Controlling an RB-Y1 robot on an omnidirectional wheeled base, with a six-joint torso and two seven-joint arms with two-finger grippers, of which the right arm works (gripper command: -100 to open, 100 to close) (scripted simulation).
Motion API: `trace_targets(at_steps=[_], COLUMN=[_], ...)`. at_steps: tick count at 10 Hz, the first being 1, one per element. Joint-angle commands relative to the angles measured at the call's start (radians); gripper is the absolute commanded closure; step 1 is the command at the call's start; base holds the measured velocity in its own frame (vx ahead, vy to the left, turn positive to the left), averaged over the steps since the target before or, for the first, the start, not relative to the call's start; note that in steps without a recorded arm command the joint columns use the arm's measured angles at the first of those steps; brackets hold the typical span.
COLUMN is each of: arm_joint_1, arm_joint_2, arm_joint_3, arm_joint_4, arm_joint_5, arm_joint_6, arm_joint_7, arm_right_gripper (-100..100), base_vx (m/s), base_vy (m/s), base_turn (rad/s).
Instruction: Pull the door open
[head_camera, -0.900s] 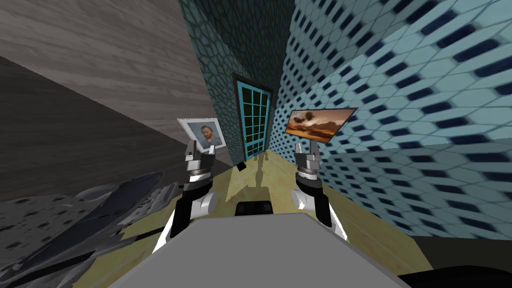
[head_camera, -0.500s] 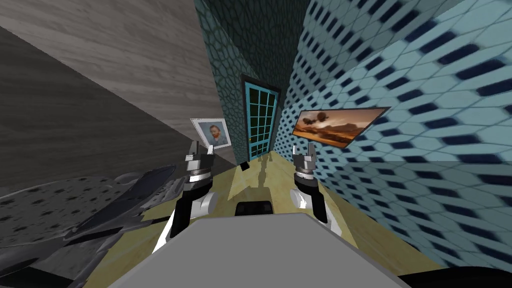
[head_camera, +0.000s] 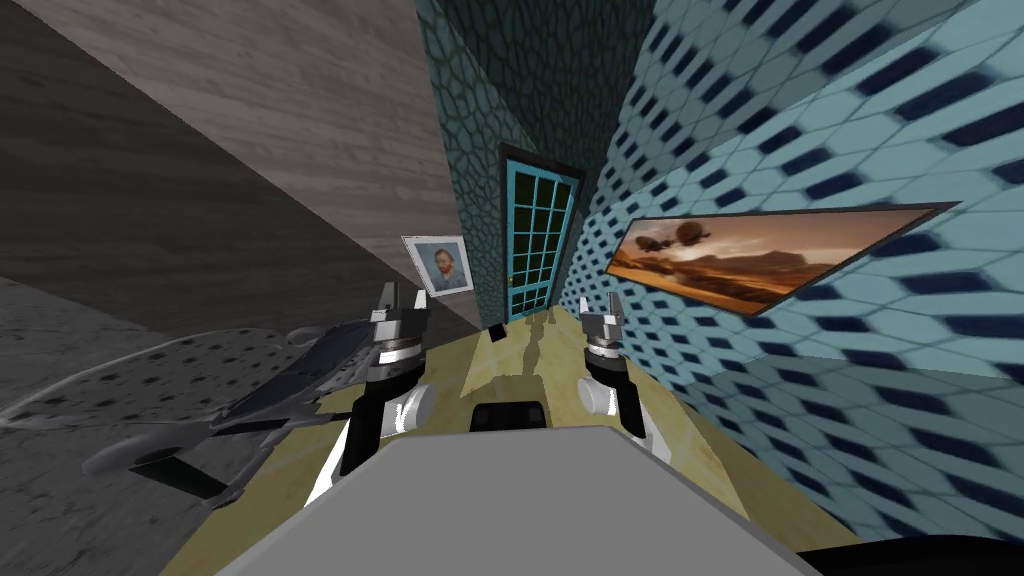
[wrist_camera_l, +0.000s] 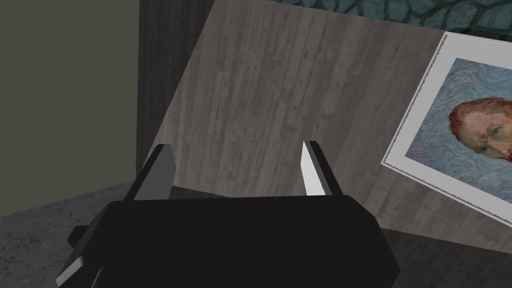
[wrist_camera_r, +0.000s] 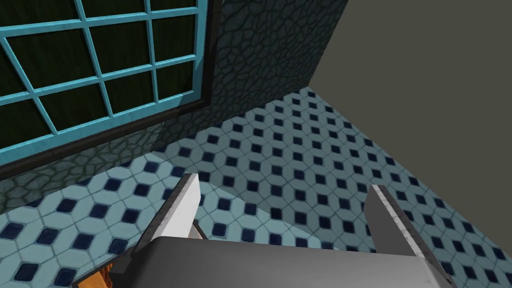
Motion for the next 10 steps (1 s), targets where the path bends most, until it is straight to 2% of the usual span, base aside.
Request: trace_targets(at_steps=[1, 10], arm_joint_1=[-0.005, -0.036], arm_joint_2=[-0.008, -0.045], arm_joint_3=[-0.005, -0.013], arm_joint_4=[0.033, 0.226], arm_joint_5=[-0.020, -0.132], arm_joint_6=[-0.008, -0.054], arm_joint_7=[-0.031, -0.196], arm_right_gripper=[-100, -100], base_vx=[0.073, 0.074], base_vy=[-0.020, -0.035], base_turn=[0.198, 0.197])
